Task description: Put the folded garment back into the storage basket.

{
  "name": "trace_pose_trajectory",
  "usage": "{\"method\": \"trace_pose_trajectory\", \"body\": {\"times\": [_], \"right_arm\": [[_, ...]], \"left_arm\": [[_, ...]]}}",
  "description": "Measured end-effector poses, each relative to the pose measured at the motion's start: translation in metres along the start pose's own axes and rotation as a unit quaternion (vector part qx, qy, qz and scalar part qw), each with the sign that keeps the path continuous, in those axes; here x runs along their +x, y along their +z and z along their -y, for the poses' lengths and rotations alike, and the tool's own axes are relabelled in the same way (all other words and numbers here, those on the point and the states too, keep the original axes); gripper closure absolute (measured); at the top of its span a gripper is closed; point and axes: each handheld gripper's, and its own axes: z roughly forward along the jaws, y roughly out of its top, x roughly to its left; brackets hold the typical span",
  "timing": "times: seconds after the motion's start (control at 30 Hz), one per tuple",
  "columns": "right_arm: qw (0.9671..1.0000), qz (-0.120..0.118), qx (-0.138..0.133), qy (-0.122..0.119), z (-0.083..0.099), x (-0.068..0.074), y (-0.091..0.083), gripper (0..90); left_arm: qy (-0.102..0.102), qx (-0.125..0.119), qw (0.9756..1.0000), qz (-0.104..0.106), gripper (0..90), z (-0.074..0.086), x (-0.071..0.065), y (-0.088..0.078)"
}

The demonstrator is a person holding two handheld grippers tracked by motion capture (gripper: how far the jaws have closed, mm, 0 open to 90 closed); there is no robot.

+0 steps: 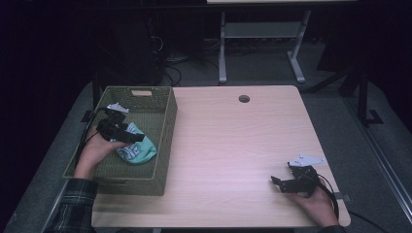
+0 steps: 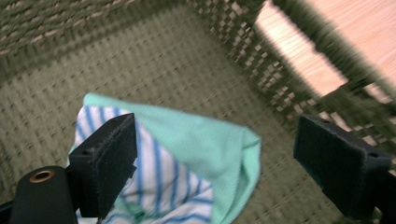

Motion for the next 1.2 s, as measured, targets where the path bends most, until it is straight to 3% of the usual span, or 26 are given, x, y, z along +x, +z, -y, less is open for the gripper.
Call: {"method": "trace_pose_trajectory", "body": {"times": [0.17,0.4,0.67,0.9,1.2], "right_arm": [[1.0000,-0.002,0.001,-0.004,0.000,0.000,0.000,10.2],[1.0000,-0.002,0.001,-0.004,0.000,0.000,0.000,10.1],[1.0000,-0.002,0.002,-0.004,0.000,0.000,0.000,10.2],[1.0000,-0.002,0.001,-0.003,0.000,0.000,0.000,10.1],[1.0000,-0.002,0.001,-0.004,0.000,0.000,0.000,10.2]], "left_arm": [[0.000,-0.014,0.9999,-0.008,13.0,-0.007,-0.015,-0.003],[-0.004,-0.039,0.9992,0.009,13.0,-0.016,-0.036,-0.006],[0.019,-0.054,0.9979,0.030,13.2,-0.027,-0.066,-0.006],[0.027,-0.069,0.9962,0.046,13.2,-0.036,-0.087,-0.002],[0.049,-0.073,0.9934,0.074,13.5,-0.047,-0.120,0.015]]}}
